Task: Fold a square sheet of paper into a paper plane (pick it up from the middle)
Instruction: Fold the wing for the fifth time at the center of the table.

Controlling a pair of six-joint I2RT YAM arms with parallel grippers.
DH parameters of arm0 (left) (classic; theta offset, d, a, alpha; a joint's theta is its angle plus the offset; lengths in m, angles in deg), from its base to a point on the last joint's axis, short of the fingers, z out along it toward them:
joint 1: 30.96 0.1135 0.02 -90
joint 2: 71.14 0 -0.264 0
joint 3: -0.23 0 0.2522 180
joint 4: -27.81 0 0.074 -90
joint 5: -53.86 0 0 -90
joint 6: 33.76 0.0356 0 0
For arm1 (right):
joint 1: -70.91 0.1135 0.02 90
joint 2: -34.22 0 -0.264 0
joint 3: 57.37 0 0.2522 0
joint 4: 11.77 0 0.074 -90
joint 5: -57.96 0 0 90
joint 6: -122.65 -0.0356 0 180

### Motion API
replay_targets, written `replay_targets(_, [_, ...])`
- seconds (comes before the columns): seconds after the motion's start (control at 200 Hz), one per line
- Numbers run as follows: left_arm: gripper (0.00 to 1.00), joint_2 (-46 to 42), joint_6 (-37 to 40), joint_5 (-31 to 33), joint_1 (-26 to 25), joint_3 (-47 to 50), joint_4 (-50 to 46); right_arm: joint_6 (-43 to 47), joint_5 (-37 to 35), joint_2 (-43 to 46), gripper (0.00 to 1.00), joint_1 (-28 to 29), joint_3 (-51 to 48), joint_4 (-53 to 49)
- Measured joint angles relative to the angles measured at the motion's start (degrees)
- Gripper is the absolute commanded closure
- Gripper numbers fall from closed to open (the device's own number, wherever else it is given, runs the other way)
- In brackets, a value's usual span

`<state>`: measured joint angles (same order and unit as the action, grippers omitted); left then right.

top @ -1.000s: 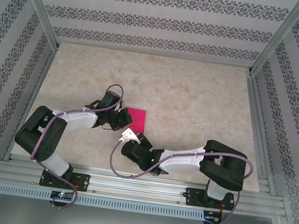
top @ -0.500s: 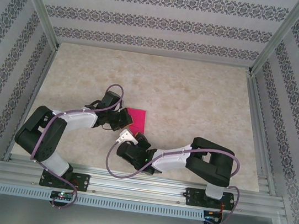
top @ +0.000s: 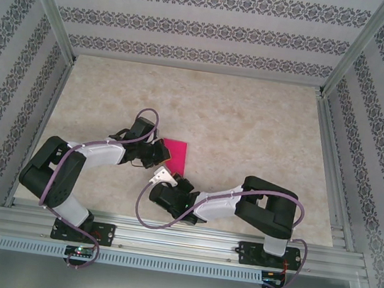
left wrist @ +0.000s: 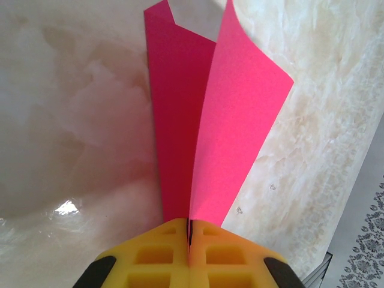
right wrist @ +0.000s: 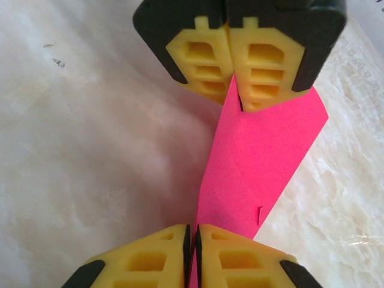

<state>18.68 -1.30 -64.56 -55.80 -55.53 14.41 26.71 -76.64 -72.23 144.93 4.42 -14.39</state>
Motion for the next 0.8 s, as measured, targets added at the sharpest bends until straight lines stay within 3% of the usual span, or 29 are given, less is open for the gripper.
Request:
replay_targets(0.13, [0.82,0.0,0.0,0.0,-0.2,-0.1,-0.4,-0.5,0.1,0.0,1.0,0.0,0.0,-0.3])
replay_targets(0.205, [0.77,-0.2,0.0,0.2,-0.3,-0.3,-1.6,-1.2,0.8,0.0,1.0,-0.3,0.0,-0.4])
replay_targets(0.29, [0.61,-1.5,0.7,1.4,-0.3,-0.9,-4.2,-2.3,2.5,0.3,1.0,-1.1,-0.1,-0.4])
replay_targets(0.405, [0.48,-4.3,1.8,4.7,-0.3,-3.3,-9.6,-4.0,6.7,3.2,1.0,-2.8,-2.4,1.0])
replay_targets(0.525, [0.41,-8.0,3.6,9.2,-0.3,-6.5,-15.2,-6.4,13.2,7.4,1.0,-5.4,-6.1,3.9])
replay_targets(0.799, [0.38,-14.7,5.5,16.6,-0.3,-7.4,-22.2,-12.0,29.6,9.6,1.0,-11.4,-9.2,9.3])
